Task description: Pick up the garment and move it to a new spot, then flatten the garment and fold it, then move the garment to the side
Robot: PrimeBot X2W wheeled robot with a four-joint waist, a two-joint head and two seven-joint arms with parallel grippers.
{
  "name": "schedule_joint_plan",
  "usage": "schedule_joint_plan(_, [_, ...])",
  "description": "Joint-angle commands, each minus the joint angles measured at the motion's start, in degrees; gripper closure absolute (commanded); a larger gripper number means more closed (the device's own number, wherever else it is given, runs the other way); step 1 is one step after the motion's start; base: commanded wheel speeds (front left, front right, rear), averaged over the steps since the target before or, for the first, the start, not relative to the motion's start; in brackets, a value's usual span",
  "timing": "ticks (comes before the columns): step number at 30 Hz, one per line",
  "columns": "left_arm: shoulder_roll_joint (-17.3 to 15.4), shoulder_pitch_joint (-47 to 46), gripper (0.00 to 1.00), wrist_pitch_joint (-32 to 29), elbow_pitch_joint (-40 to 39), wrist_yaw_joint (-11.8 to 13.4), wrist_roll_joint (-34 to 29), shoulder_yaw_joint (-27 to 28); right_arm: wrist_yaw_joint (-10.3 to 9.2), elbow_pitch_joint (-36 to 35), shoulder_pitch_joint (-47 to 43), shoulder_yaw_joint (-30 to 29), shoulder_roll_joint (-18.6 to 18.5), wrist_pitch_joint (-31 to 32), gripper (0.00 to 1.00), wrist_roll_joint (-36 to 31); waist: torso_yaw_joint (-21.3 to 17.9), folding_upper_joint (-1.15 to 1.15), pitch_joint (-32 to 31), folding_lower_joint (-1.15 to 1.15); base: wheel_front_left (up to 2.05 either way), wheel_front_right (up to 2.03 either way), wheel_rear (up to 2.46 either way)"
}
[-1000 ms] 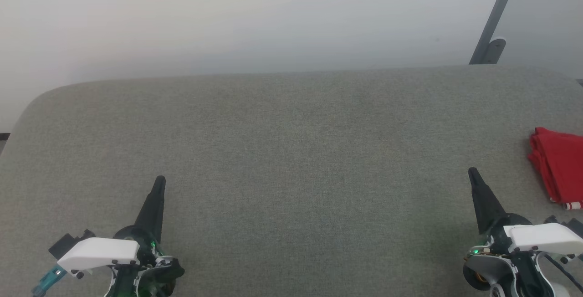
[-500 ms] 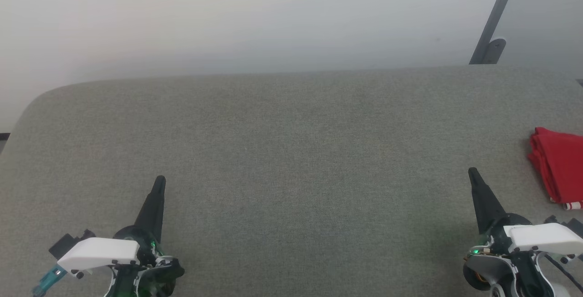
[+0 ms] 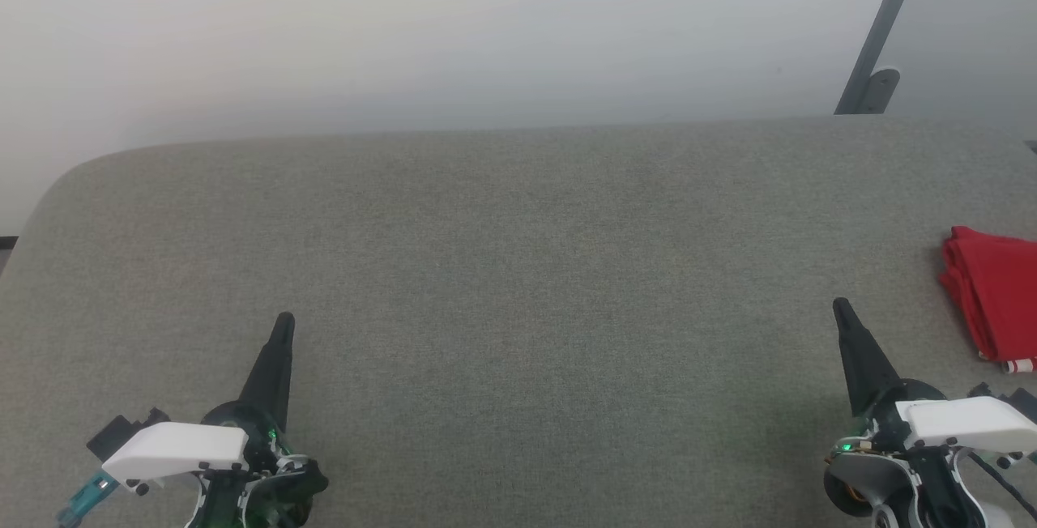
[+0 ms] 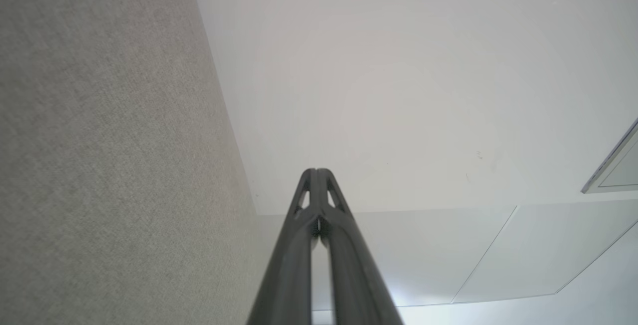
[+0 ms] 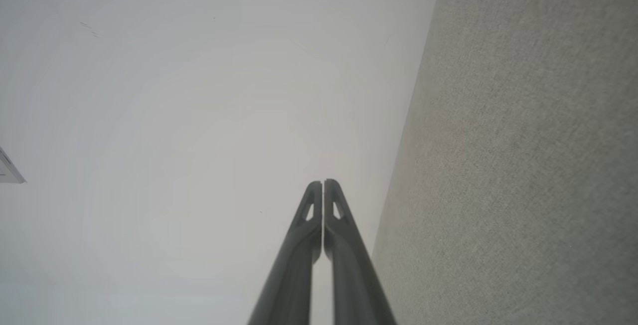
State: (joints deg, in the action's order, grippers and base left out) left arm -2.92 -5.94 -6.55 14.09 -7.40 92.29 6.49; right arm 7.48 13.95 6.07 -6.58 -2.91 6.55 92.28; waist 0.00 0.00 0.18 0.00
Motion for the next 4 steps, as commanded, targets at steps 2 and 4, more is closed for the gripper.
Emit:
schedule_joint_plan(2, [0.12,-0.65,1.00,-0.17,-0.04,-0.16,0.22,0.12,0.02,0.15,0.31,-0.02,0.19,0.11,1.00,0.25,0.00,0.00,0.00,0.00,0.00,0.00,0.00])
schedule_joint_plan(4, [0.12,-0.65,1.00,-0.17,-0.04,-0.17,0.22,0.11,0.02,0.15,0.31,-0.02,0.19,0.11,1.00,0.25,0.00,0.00,0.00,0.00,0.00,0.00,0.00])
